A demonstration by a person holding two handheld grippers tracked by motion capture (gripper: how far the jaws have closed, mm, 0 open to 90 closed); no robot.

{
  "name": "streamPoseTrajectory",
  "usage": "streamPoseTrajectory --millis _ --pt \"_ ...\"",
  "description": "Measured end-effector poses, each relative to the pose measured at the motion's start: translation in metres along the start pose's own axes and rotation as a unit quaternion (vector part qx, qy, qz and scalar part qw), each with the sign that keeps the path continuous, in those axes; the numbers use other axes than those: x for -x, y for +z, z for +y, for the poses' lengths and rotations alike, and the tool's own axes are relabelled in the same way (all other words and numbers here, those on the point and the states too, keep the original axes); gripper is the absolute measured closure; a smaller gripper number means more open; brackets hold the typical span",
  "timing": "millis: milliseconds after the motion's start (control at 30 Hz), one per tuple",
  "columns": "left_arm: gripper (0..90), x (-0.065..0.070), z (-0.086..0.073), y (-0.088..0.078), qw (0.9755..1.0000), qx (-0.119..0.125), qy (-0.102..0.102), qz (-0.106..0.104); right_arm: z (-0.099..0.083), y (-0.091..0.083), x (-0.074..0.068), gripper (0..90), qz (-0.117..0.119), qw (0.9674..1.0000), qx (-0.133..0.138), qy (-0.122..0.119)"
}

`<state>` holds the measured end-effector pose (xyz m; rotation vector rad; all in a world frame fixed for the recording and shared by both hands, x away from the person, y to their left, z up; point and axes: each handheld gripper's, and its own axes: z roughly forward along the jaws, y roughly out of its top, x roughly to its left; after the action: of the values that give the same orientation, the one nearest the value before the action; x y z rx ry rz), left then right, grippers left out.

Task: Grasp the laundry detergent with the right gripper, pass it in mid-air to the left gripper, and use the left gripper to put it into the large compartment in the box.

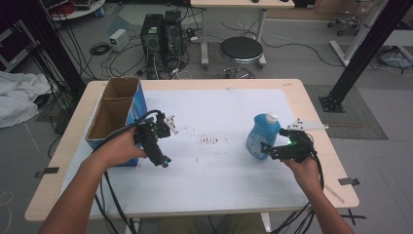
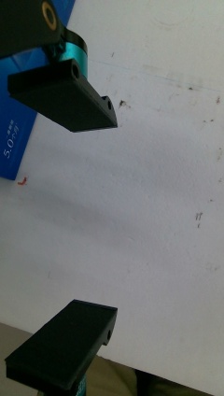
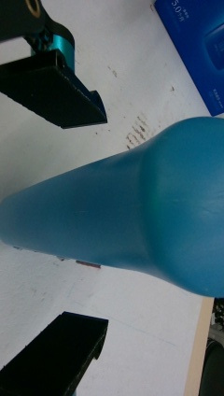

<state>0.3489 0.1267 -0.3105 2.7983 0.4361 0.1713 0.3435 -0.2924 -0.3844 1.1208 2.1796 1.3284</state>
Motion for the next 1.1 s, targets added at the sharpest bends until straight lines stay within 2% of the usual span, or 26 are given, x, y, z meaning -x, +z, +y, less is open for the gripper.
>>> streamPoseTrajectory --millis 200,533,867,1000,1033,1067,1100 --pt "9.2 0.001 -0.001 0.0 1.0 0.0 -0.001 -0.001 0.0 0.007 0.002 2.7 0.006 0.9999 0.002 0.01" --pt "9.2 0.001 0.0 0.001 1.0 -0.003 0.001 -0.003 0.0 0.015 0.001 2.7 0.009 0.9998 0.018 0.003" --pt "9.3 0.001 -0.002 0.001 1.0 -0.003 0.0 -0.002 -0.002 0.022 0.0 3.5 0.003 0.9994 0.034 -0.001" --pt "9.2 0.001 -0.003 0.001 1.0 -0.001 0.0 -0.002 -0.005 0.024 0.0 5.8 0.004 0.9992 0.039 0.0" --pt "9.3 0.001 -0.003 0.001 1.0 0.0 -0.001 -0.001 -0.005 0.024 0.001 10.6 0.008 0.9991 0.043 0.002" --pt "9.3 0.001 -0.003 0.001 1.0 0.0 -0.001 -0.001 -0.005 0.024 0.001 10.6 0.008 0.9991 0.043 0.002" --pt "9.2 0.001 -0.003 0.0 1.0 -0.002 0.001 -0.002 -0.006 0.024 0.001 15.4 0.011 0.9987 0.05 -0.005"
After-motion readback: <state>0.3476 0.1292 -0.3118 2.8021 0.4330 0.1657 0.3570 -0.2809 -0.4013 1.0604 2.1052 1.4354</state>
